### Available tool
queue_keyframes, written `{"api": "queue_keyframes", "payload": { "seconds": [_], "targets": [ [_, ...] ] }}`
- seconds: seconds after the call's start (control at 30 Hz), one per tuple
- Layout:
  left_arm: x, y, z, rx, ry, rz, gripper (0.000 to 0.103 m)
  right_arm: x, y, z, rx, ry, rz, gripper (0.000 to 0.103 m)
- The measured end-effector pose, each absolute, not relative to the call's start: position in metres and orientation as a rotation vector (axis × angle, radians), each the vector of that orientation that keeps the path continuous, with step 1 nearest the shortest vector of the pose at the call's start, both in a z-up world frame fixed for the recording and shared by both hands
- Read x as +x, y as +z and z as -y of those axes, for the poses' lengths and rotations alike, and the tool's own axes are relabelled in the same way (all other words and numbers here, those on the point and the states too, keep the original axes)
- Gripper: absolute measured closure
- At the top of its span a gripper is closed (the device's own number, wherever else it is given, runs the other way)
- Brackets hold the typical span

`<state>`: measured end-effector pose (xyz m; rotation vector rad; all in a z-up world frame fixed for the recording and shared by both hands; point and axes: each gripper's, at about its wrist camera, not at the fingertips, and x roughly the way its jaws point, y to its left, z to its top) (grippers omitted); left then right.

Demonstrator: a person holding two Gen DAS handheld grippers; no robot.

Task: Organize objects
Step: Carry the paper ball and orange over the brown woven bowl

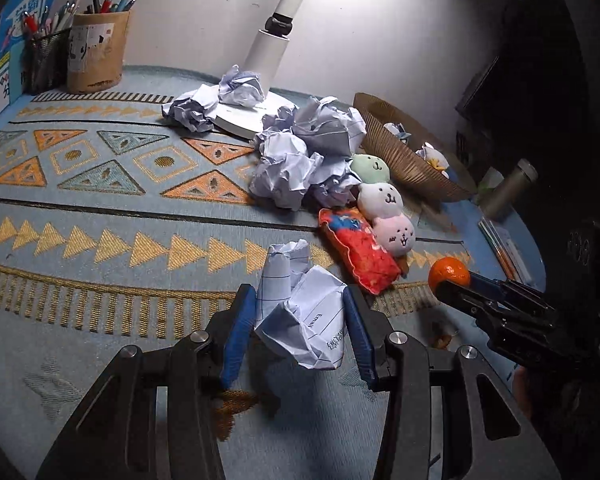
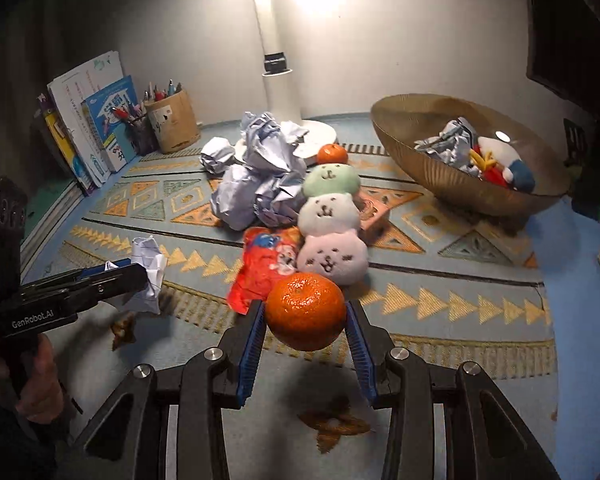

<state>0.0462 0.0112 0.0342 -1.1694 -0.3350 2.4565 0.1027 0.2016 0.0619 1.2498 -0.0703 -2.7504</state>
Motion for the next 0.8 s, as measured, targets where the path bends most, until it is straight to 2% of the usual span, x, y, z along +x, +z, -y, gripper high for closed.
{"api": "queue_keyframes", "payload": {
  "seconds": [0.13, 0.3, 0.33, 0.37, 0.47, 0.67, 0.7, 0.73, 0.77, 0.8],
  "targets": [
    [0.048, 0.030, -0.030, -1.173, 2.501, 0.229, 0.061, 0.103, 0.046, -0.212, 1.282, -2.745, 0.043, 0.064],
    [0.048, 0.027, -0.030, -1.169, 2.506, 0.232, 0.061, 0.104, 0.038, -0.221, 1.314, -2.698, 0.087, 0.063],
    [0.047, 0.026, -0.029, -1.176, 2.504, 0.245, 0.061, 0.105, 0.038, -0.225, 1.317, -2.682, 0.111, 0.058],
    [0.046, 0.025, -0.027, -1.181, 2.498, 0.261, 0.061, 0.107, 0.039, -0.227, 1.320, -2.675, 0.124, 0.047],
    [0.047, 0.025, -0.026, -1.171, 2.496, 0.276, 0.061, 0.116, 0.042, -0.232, 1.298, -2.705, 0.113, 0.041],
    [0.051, 0.027, -0.034, -1.156, 2.517, 0.204, 0.061, 0.113, 0.043, -0.224, 1.279, -2.695, 0.115, 0.043],
    [0.052, 0.027, -0.035, -1.154, 2.523, 0.196, 0.061, 0.110, 0.041, -0.221, 1.293, -2.697, 0.092, 0.046],
    [0.052, 0.027, -0.036, -1.154, 2.528, 0.191, 0.061, 0.107, 0.039, -0.218, 1.307, -2.694, 0.077, 0.059],
    [0.052, 0.028, -0.036, -1.155, 2.531, 0.188, 0.061, 0.105, 0.037, -0.217, 1.314, -2.689, 0.074, 0.063],
    [0.053, 0.029, -0.037, -1.154, 2.533, 0.182, 0.061, 0.104, 0.037, -0.218, 1.306, -2.692, 0.077, 0.064]
  ]
}}
